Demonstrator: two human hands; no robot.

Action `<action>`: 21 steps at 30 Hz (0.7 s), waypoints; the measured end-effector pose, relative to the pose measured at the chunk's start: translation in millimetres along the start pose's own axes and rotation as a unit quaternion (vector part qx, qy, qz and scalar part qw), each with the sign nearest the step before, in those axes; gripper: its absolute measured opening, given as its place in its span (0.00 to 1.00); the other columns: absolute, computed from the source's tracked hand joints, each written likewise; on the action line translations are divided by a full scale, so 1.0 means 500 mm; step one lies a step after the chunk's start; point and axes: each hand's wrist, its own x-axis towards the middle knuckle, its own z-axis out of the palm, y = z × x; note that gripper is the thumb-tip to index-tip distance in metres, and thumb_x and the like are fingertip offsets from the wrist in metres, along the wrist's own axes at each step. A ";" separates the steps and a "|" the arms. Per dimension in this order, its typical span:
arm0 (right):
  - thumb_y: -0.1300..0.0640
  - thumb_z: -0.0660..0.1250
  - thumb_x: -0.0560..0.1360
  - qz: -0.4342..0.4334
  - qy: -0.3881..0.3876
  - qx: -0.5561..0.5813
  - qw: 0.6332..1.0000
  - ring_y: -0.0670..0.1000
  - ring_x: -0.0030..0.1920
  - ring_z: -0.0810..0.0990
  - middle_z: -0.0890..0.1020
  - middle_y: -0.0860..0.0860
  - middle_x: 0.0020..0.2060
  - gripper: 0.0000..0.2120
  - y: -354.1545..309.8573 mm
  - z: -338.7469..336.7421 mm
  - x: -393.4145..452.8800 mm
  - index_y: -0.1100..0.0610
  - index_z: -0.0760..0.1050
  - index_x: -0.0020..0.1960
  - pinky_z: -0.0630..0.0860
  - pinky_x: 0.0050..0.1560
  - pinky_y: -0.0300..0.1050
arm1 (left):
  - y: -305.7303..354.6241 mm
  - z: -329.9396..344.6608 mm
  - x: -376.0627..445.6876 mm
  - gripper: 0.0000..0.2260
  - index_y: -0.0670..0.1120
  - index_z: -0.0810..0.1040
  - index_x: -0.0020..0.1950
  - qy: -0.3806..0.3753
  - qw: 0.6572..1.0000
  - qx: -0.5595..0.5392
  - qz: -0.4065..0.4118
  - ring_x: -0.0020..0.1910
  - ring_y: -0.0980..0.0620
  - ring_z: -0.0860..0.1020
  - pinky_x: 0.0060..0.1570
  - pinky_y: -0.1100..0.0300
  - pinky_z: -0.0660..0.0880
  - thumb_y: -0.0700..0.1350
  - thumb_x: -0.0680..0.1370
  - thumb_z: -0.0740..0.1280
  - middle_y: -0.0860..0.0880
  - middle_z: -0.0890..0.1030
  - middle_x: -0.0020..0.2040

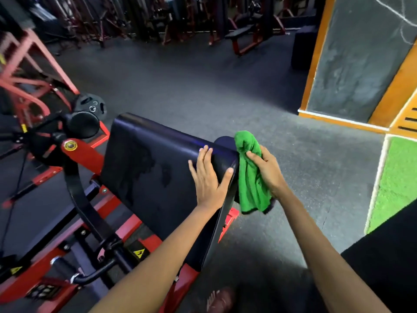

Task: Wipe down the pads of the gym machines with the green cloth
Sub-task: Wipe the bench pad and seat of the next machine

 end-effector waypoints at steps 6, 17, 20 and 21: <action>0.43 0.67 0.74 -0.097 -0.209 -0.481 0.846 0.55 0.65 0.65 0.68 0.45 0.70 0.23 -0.073 0.047 0.079 0.42 0.71 0.68 0.61 0.68 0.55 | -0.022 -0.017 0.031 0.27 0.42 0.70 0.69 0.056 0.987 -0.059 -0.139 0.69 0.54 0.64 0.70 0.53 0.53 0.55 0.75 0.51 0.46 0.70 0.71; 0.47 0.73 0.71 -0.137 -0.445 -0.398 0.790 0.49 0.70 0.63 0.65 0.43 0.68 0.23 -0.085 0.056 0.204 0.36 0.70 0.62 0.55 0.71 0.42 | -0.207 -0.045 0.236 0.23 0.43 0.62 0.75 0.104 0.932 0.027 -0.346 0.76 0.48 0.55 0.73 0.49 0.47 0.49 0.82 0.58 0.46 0.59 0.77; 0.49 0.74 0.70 -0.154 -0.456 -0.370 0.795 0.50 0.69 0.63 0.65 0.41 0.66 0.23 -0.076 0.082 0.224 0.34 0.70 0.60 0.55 0.70 0.42 | -0.211 -0.040 0.231 0.21 0.44 0.65 0.74 0.120 0.933 0.032 -0.339 0.75 0.48 0.57 0.73 0.50 0.50 0.47 0.81 0.60 0.47 0.62 0.76; 0.50 0.74 0.70 -0.173 -0.449 -0.378 0.791 0.51 0.68 0.64 0.65 0.43 0.67 0.23 -0.071 0.111 0.237 0.36 0.71 0.61 0.56 0.70 0.41 | -0.214 -0.041 0.231 0.20 0.44 0.67 0.72 0.127 0.933 0.034 -0.334 0.74 0.47 0.60 0.72 0.50 0.52 0.46 0.81 0.60 0.47 0.64 0.74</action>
